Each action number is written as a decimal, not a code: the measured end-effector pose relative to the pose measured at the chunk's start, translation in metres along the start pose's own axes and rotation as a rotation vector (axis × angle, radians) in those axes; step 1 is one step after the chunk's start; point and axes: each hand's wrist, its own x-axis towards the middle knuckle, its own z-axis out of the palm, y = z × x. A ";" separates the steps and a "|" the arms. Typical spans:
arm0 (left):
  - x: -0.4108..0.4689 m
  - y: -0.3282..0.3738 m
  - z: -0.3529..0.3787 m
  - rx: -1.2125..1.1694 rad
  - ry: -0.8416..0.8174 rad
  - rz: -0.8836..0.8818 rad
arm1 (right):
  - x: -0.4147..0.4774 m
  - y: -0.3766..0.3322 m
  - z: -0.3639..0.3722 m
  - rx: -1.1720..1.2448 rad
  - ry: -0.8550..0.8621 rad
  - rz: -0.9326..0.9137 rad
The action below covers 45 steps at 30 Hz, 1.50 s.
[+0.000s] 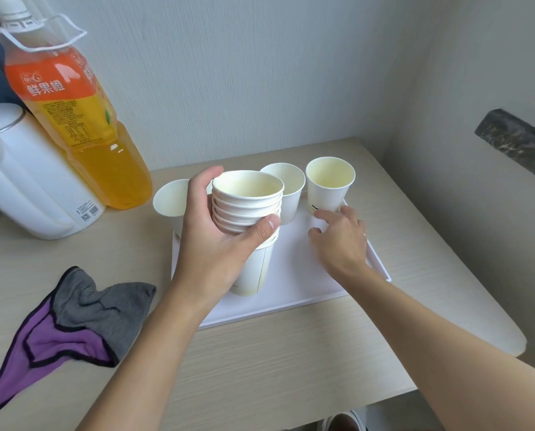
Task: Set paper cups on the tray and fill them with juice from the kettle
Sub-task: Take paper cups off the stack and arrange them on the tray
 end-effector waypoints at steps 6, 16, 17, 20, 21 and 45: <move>0.000 0.001 0.000 -0.007 -0.008 -0.010 | 0.000 -0.007 0.002 -0.041 0.004 -0.003; 0.000 0.000 0.000 -0.003 -0.005 -0.010 | 0.000 -0.005 0.004 -0.079 -0.016 -0.003; 0.001 0.000 -0.001 -0.005 -0.007 -0.019 | -0.002 -0.005 0.003 -0.055 -0.009 0.005; 0.001 0.000 -0.002 0.011 -0.001 -0.041 | -0.010 -0.008 -0.007 0.065 0.070 0.027; 0.001 0.000 -0.002 0.018 0.007 -0.042 | -0.014 -0.012 -0.012 0.104 0.119 0.012; -0.022 0.012 -0.048 0.002 0.064 -0.042 | -0.083 -0.101 -0.047 0.836 -0.152 -0.489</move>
